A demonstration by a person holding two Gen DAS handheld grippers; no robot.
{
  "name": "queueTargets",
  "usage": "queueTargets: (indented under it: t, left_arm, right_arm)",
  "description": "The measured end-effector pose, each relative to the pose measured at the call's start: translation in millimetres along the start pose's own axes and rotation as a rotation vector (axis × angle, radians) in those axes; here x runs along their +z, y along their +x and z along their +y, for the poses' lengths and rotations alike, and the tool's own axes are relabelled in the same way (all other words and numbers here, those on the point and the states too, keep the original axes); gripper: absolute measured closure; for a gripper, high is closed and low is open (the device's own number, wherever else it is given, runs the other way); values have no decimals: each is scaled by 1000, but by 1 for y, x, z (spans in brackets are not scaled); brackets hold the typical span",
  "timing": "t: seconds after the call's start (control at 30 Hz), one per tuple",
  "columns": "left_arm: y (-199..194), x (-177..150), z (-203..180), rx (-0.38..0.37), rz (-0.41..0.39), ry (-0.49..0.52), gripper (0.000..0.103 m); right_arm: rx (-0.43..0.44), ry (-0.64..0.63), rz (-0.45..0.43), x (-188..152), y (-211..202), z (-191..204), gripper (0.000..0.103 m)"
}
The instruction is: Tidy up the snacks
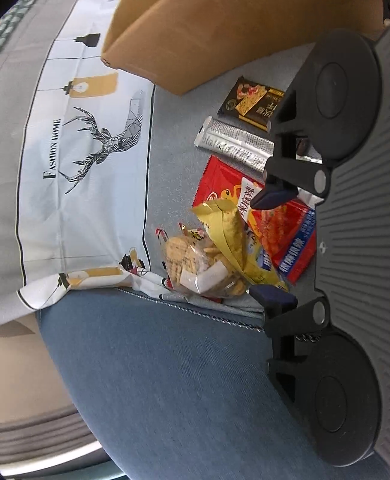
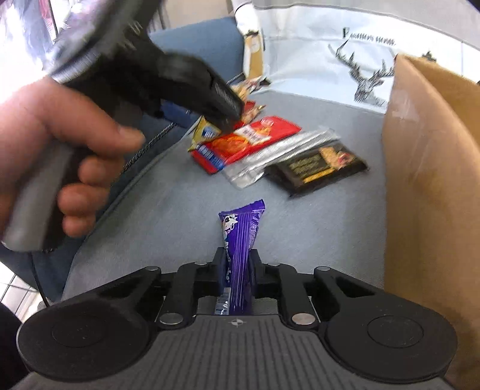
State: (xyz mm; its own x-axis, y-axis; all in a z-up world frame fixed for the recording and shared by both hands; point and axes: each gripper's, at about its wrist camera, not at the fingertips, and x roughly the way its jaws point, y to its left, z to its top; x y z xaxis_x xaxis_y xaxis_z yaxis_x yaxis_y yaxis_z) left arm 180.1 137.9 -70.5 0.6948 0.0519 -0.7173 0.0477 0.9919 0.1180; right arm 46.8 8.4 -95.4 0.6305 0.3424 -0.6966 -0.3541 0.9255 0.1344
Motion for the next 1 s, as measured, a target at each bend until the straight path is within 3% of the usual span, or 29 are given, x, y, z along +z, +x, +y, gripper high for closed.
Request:
queueTargets:
  t: [0.13, 0.2, 0.23, 0.27, 0.33, 0.53, 0.57, 0.6, 0.73, 1.0]
  left_arm:
    - [10, 3, -8, 39, 1, 18, 41]
    - [14, 3, -11, 64, -1, 33, 47]
    - [14, 2, -12, 70, -6, 38, 56]
    - [14, 2, -12, 75, -7, 42, 72]
    - [10, 3, -11, 89, -12, 47, 103]
    - [-42, 3, 6, 7, -106, -66, 103]
    - [-52, 3, 9, -17, -117, -90, 103]
    - [-65, 0, 13, -44, -134, -115, 103]
    - [-99, -14, 23, -153, -136, -200, 103]
    - [-84, -25, 26, -79, -48, -158, 100]
  right_arm:
    - [11, 18, -1, 1, 0, -5, 87]
    - [15, 18, 3, 1, 1, -6, 86]
    - [19, 21, 6, 1, 2, -7, 85]
    - [21, 25, 12, 1, 3, -8, 84]
    - [27, 25, 38, -1, 5, -8, 70]
    - [14, -3, 36, -6, 5, -6, 71]
    - [15, -14, 35, -7, 4, -5, 74]
    - [19, -24, 32, -7, 3, -3, 83]
    - [27, -55, 10, -10, -4, 1, 86]
    - [28, -36, 4, -10, -16, 0, 82]
